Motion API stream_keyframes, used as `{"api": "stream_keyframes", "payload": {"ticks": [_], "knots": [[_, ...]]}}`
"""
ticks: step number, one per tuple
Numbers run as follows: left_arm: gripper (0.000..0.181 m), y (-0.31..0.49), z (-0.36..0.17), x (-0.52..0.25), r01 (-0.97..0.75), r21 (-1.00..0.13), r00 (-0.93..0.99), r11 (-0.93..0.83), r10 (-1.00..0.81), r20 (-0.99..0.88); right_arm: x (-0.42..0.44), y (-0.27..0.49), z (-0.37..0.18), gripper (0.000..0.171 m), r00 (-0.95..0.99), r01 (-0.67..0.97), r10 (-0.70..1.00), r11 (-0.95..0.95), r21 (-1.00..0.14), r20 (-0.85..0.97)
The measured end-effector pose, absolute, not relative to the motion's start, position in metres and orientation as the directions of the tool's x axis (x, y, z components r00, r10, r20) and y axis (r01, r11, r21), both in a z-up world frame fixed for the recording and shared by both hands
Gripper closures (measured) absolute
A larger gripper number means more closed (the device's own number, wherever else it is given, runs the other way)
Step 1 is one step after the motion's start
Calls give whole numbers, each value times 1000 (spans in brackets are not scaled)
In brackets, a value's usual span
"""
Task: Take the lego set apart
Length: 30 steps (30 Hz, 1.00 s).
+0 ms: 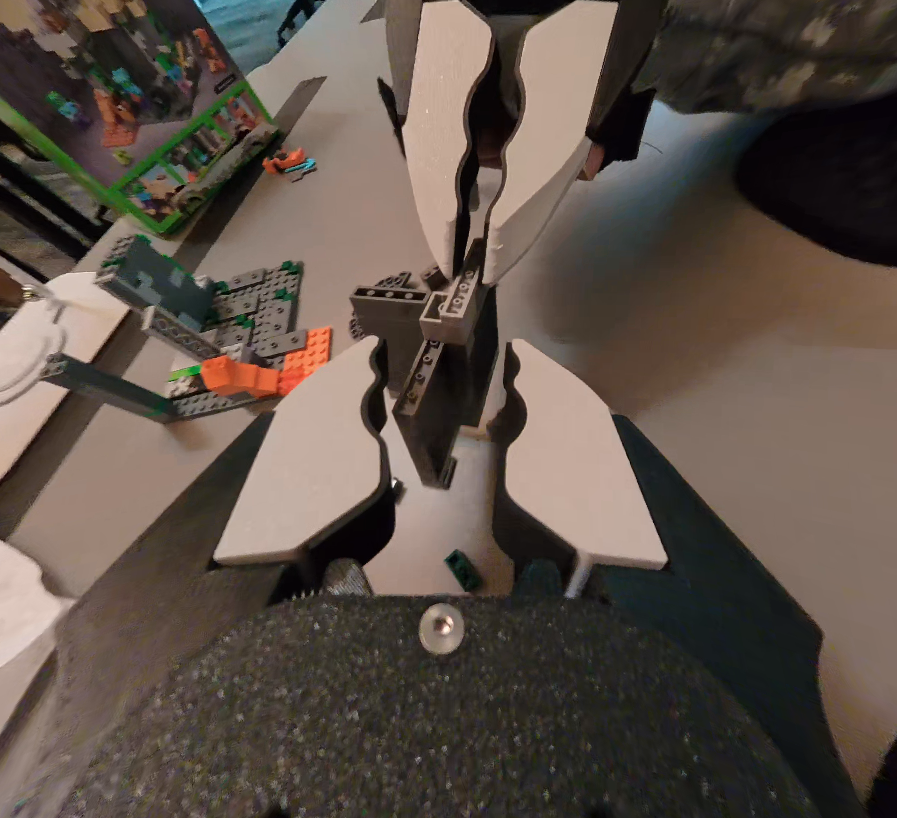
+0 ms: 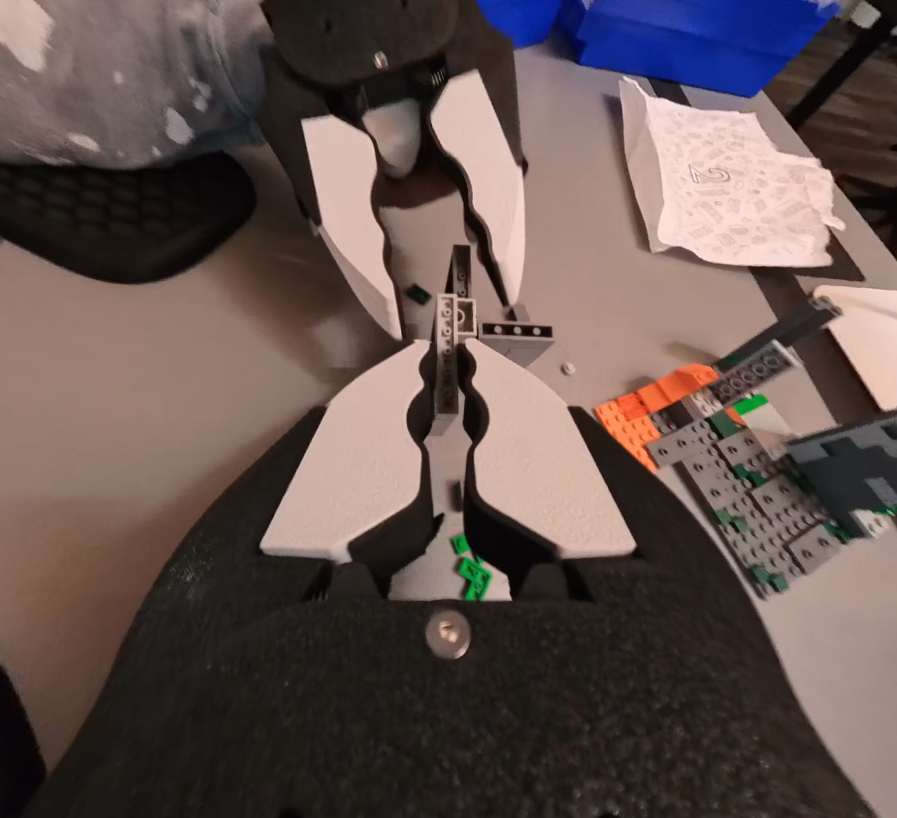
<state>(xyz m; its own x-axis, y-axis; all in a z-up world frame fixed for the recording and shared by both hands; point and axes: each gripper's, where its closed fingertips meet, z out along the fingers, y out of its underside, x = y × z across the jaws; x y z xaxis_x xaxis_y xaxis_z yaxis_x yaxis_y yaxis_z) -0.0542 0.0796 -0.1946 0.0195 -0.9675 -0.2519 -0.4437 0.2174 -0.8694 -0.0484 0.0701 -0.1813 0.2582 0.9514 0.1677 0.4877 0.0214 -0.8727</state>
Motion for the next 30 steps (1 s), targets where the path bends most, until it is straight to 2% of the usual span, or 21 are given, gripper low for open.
{"api": "stream_keyframes", "payload": {"ticks": [3, 5, 8, 17, 30], "knots": [[145, 72, -189, -50, -391, -902, -5, 181, -981, -194, -53, 65, -175, 163, 234, 452, 962, 24, -892, 145], [158, 74, -188, -50, -395, -898, 2, 193, -977, -211, -54, 63, -173, 163, 229, 436, 964, 24, -900, 137], [162, 70, -192, -51, -429, -880, -22, 204, -976, -216, -54, 62, -174, 164, 221, 427, 968, 15, -904, 121], [162, 67, -193, -51, -469, -842, -71, 267, -961, -266, -54, 57, -170, 164, 182, 380, 981, -11, -925, 63], [162, 67, -191, -52, -488, -825, -93, 284, -957, -274, -55, 56, -158, 165, 174, 357, 981, 17, -934, 84]]}}
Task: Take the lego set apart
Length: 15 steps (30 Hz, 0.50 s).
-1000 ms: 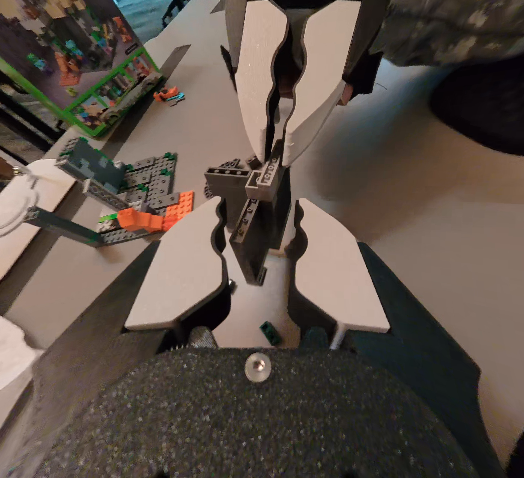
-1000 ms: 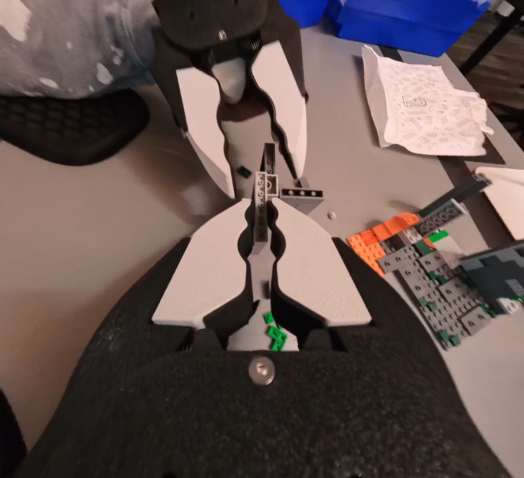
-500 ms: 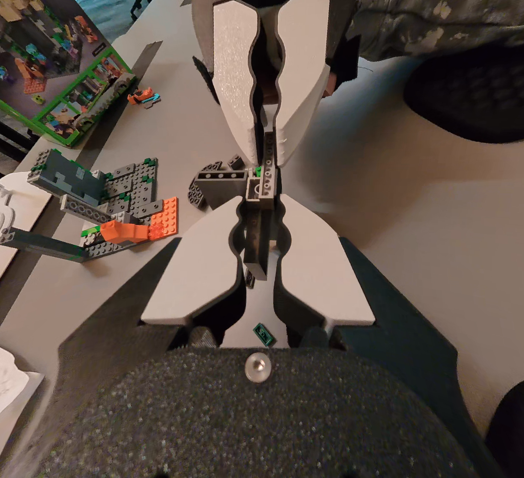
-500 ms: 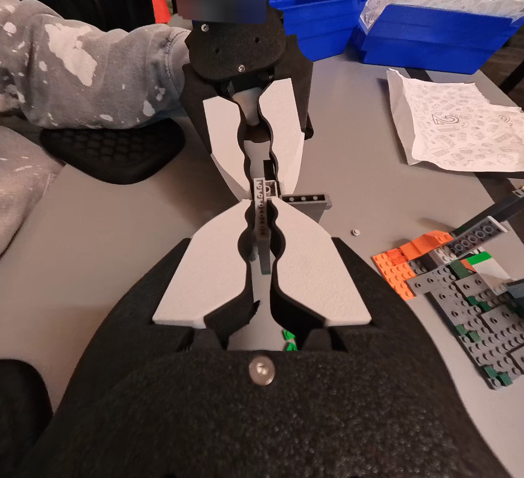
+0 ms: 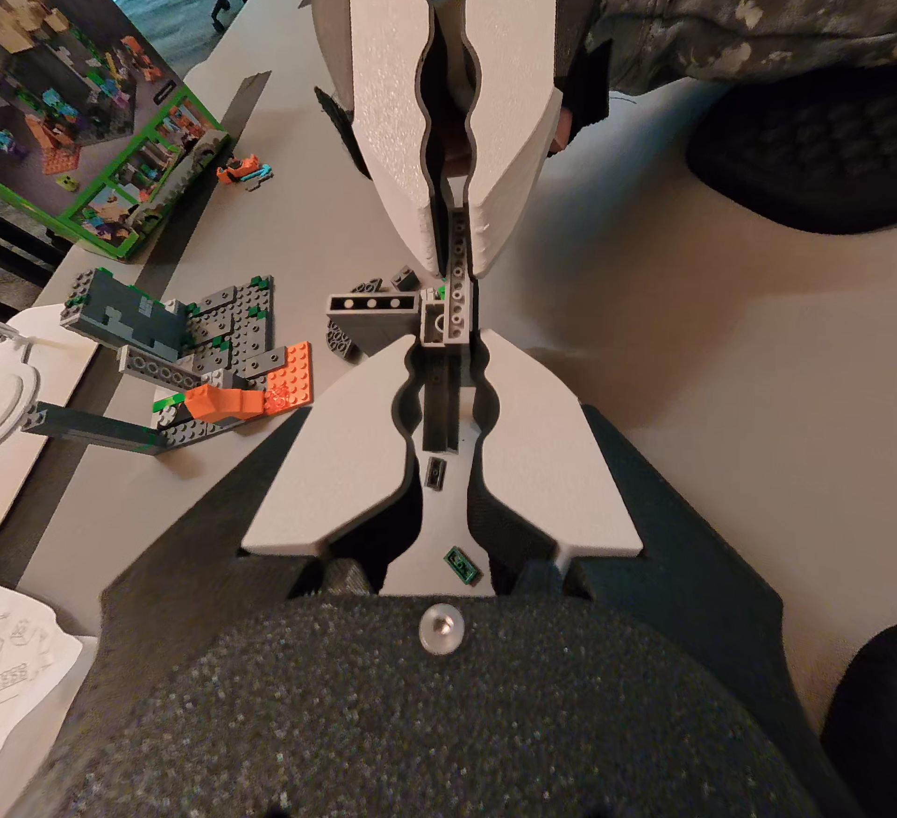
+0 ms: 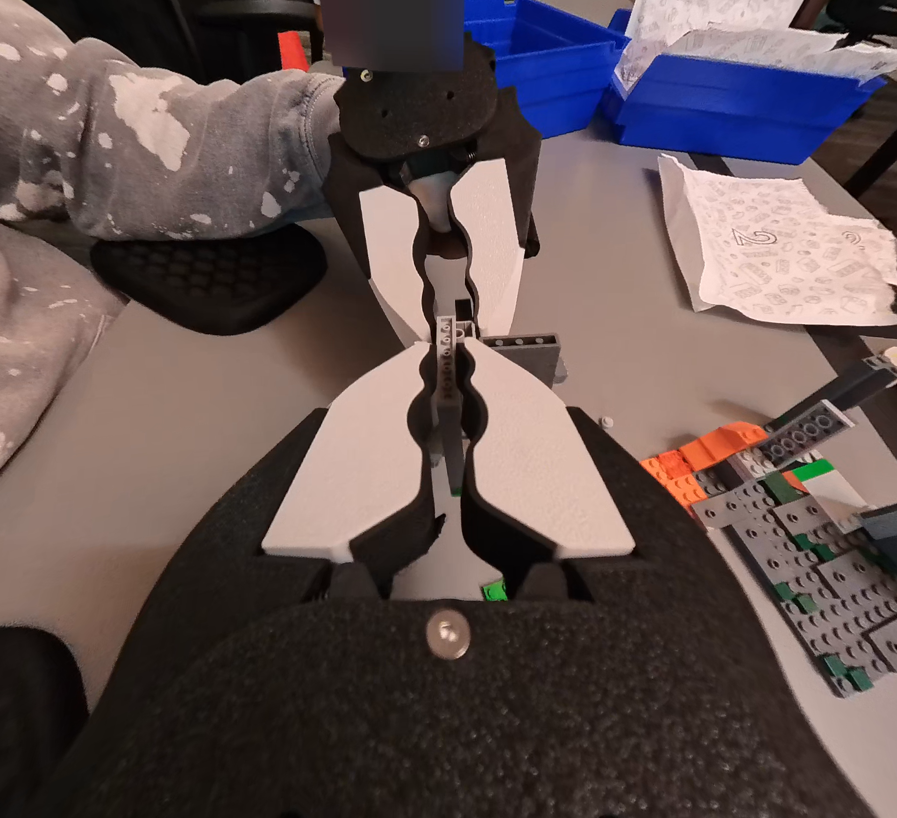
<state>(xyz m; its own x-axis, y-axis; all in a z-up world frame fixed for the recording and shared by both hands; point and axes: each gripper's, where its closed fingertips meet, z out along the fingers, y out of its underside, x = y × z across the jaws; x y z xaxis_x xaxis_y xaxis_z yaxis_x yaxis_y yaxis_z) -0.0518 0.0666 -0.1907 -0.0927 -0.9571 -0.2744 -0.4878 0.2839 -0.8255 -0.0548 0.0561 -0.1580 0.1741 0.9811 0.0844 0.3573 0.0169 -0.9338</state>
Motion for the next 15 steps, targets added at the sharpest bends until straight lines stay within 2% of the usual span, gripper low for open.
{"api": "stream_keyframes", "payload": {"ticks": [5, 6, 7, 8, 9, 10, 12, 15], "knots": [[162, 67, -188, -51, -490, -825, -93, 283, -957, -274, -56, 53, -147, 165, 165, 295, 984, 20, -955, 72], [163, 74, -204, -57, -581, -762, -91, 285, -953, -288, -53, 46, -127, 171, 144, 185, 988, 23, -983, 50], [159, 83, -233, -69, -700, -661, -91, 271, -952, -294, -46, 43, -94, 171, 134, 8, 991, 28, -1000, 29], [162, 74, -222, -62, -593, -750, -105, 292, -952, -288, -39, 46, -83, 171, 170, 38, 982, 75, -996, 80], [162, 73, -205, -61, -552, -776, -64, 305, -944, -325, -38, 49, -88, 171, 223, 145, 960, 137, -980, 168], [163, 73, -183, -59, -491, -811, -35, 318, -937, -347, -39, 48, -90, 171, 238, 160, 954, 149, -976, 184], [162, 78, -168, -58, -489, -814, -12, 314, -935, -354, -40, 45, -97, 171, 237, 136, 961, 111, -984, 141], [163, 80, -176, -58, -522, -796, -16, 308, -936, -352, -42, 51, -104, 171, 246, 184, 959, 98, -978, 142]]}}
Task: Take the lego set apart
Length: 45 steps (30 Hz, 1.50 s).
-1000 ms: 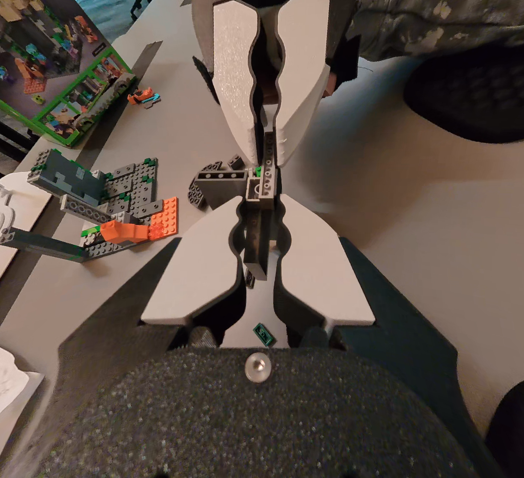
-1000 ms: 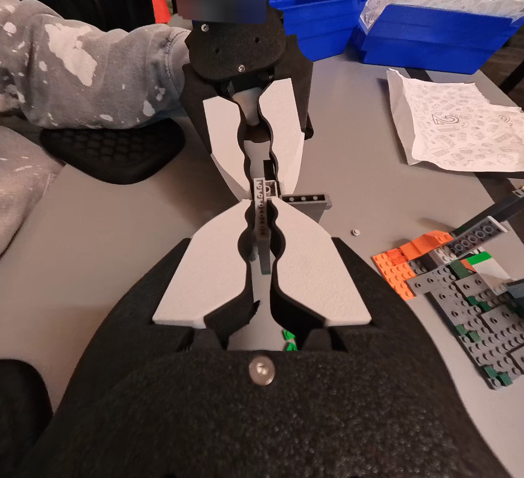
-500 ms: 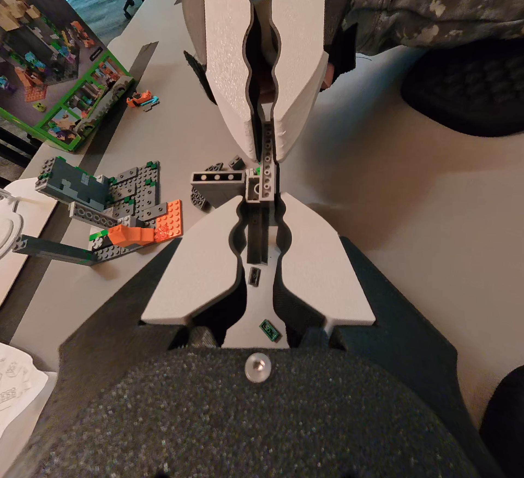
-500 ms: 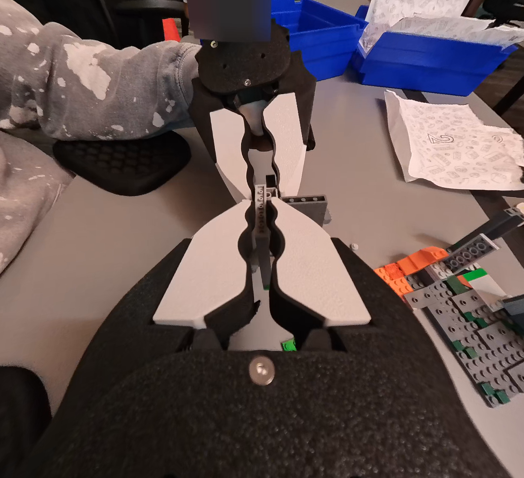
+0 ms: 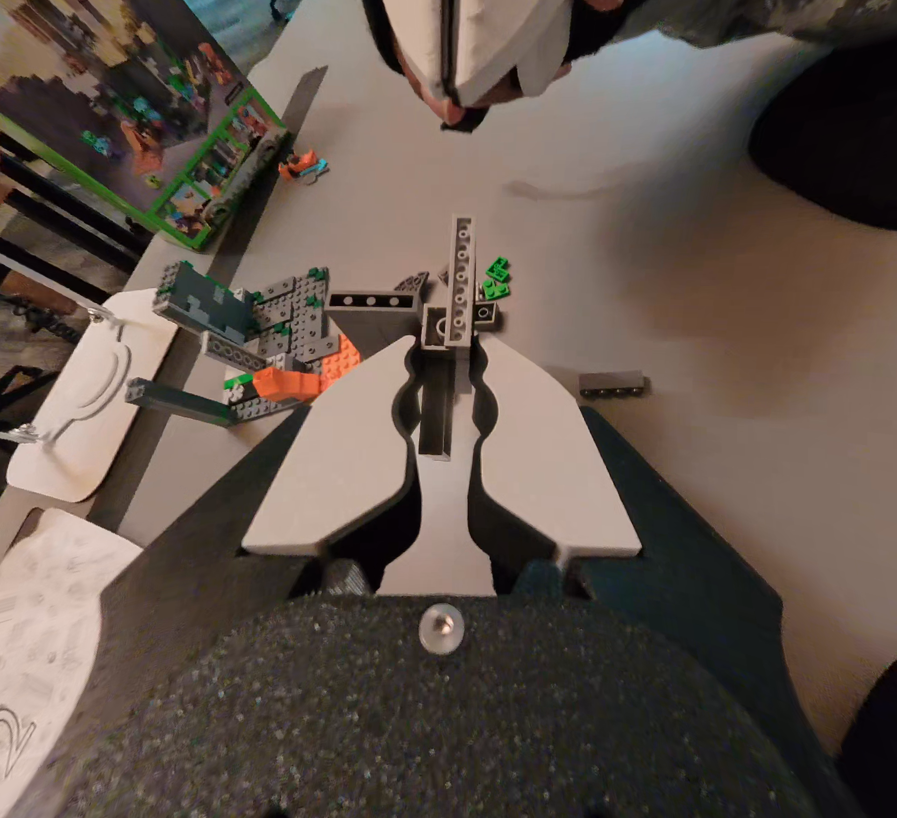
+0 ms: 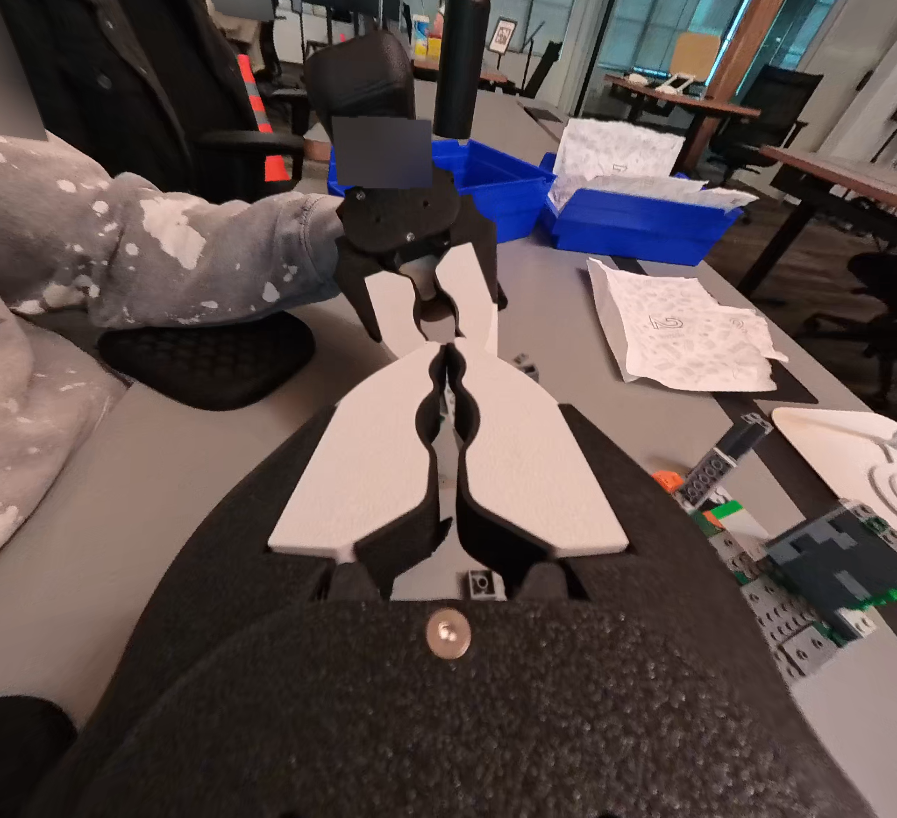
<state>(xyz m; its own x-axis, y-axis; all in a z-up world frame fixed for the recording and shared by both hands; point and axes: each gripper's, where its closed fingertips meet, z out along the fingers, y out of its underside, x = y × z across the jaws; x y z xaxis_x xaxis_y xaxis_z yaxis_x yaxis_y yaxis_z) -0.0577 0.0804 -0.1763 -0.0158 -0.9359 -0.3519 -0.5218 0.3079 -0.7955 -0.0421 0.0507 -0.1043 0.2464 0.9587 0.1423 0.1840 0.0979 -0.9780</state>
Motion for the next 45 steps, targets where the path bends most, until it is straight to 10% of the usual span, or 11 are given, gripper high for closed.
{"api": "stream_keyframes", "payload": {"ticks": [9, 20, 45], "knots": [[163, 94, -188, -62, -569, -736, 30, 366, -885, -464, -42, 76, -130, 155, 365, 300, 924, 2, -954, 116], [162, 111, -194, -48, -746, -289, -44, 600, -477, -878, -44, 108, -156, 145, 570, 230, 804, -355, -906, -170], [163, 117, -208, -56, -792, -331, -32, 513, -577, -816, -30, 108, -167, 163, 549, 299, 819, -379, -875, -167]]}}
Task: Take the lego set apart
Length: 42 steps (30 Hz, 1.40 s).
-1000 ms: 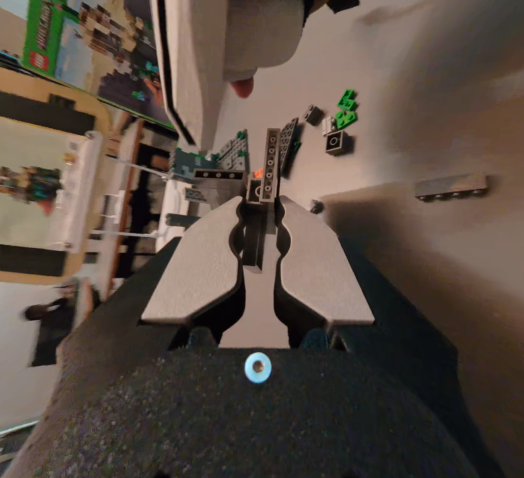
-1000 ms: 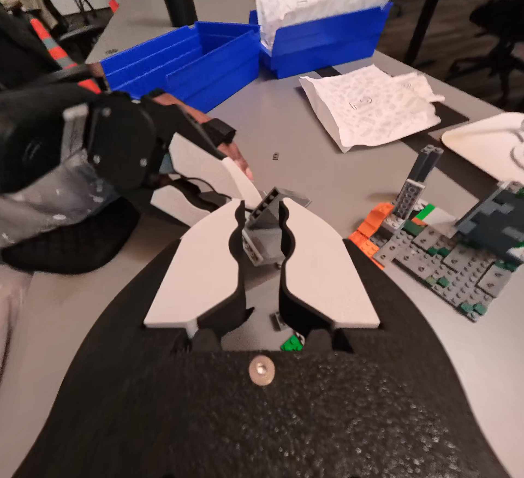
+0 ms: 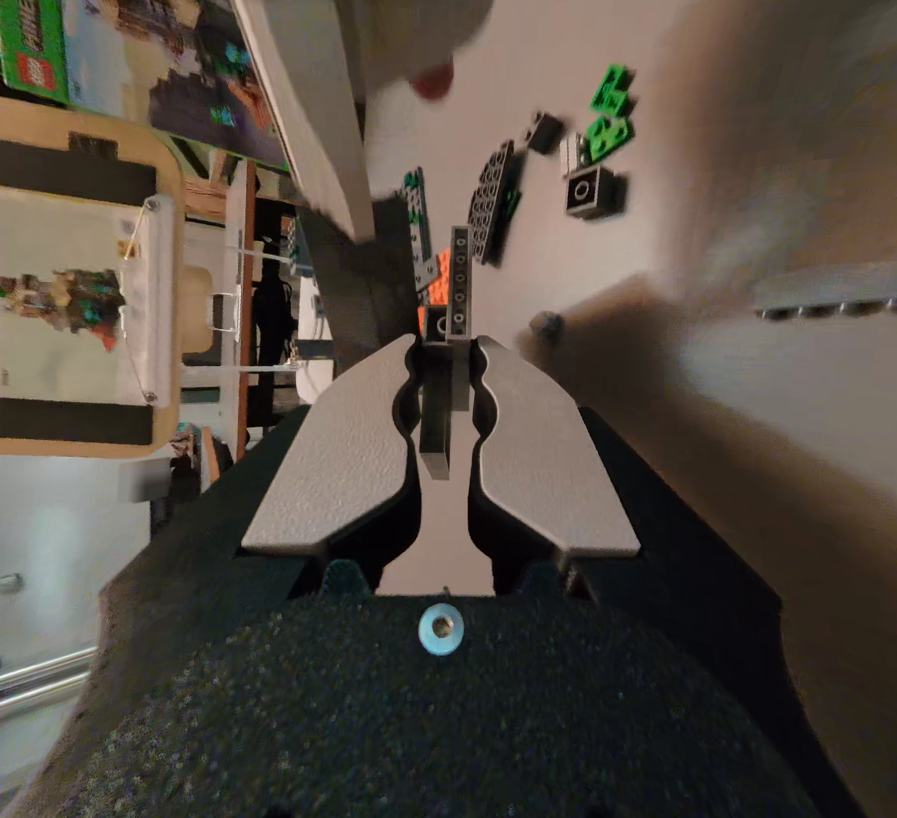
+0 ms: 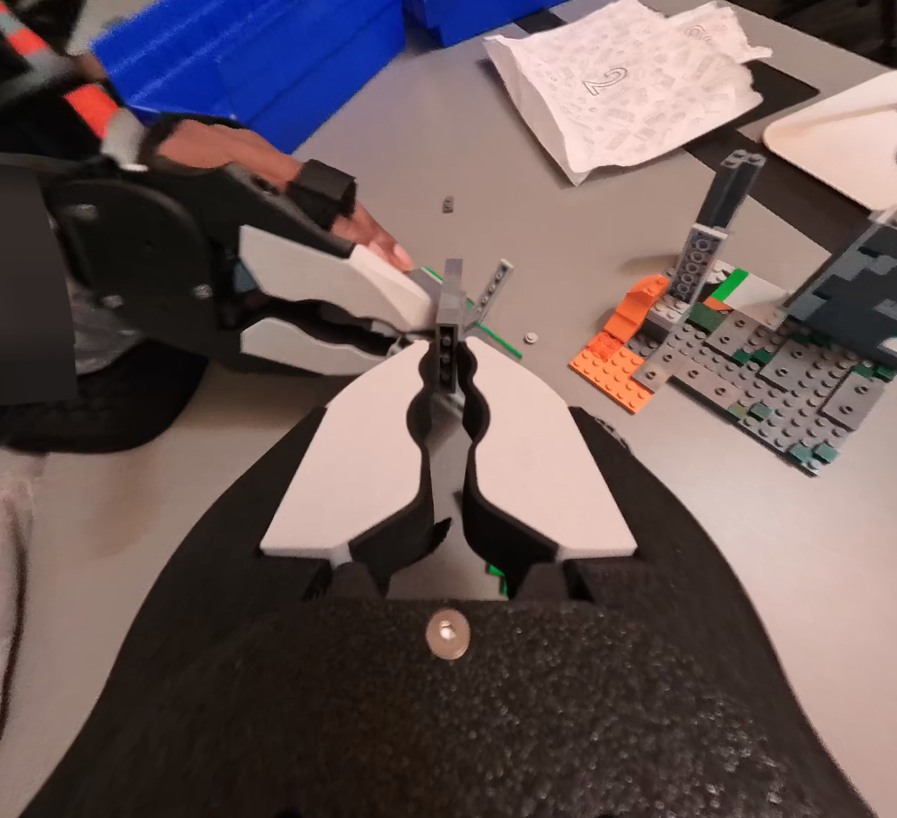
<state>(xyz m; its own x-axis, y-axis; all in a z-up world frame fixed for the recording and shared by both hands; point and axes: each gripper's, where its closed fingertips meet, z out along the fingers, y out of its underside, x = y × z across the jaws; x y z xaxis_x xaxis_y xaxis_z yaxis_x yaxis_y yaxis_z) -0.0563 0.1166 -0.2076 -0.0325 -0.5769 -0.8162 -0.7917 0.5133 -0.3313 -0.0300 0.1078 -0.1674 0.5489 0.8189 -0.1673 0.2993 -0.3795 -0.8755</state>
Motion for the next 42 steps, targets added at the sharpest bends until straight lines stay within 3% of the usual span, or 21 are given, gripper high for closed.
{"api": "stream_keyframes", "payload": {"ticks": [4, 12, 15, 19, 23, 25, 29, 42], "knots": [[163, 112, -189, -58, -726, -432, 31, 536, -602, -798, -17, 104, -156, 163, 523, 266, 834, -354, -897, -174], [163, 116, -193, -61, -706, -464, 50, 535, -615, -787, -4, 107, -146, 163, 487, 153, 831, -386, -910, -270], [163, 110, -189, -57, -633, -594, 97, 497, -710, -697, 6, 113, -141, 163, 515, 106, 811, -383, -918, -278], [163, 114, -184, -61, -546, -797, 218, 258, -875, -432, 19, 122, -141, 163, 556, 53, 775, -395, -917, -302], [163, 149, -196, -76, -505, -860, 418, -72, -893, -170, 20, 124, -145, 163, 556, 44, 766, -416, -908, -324], [163, 163, -201, -79, -439, -870, 469, -224, -883, -10, 17, 124, -148, 163, 549, 53, 769, -422, -905, -327], [163, 186, -199, -77, -329, -885, 496, -329, -858, 135, 11, 121, -152, 163, 542, 81, 779, -422, -903, -315], [163, 189, -224, -74, -439, -822, 531, -364, -842, 89, 7, 117, -156, 163, 522, 93, 785, -441, -893, -333]]}}
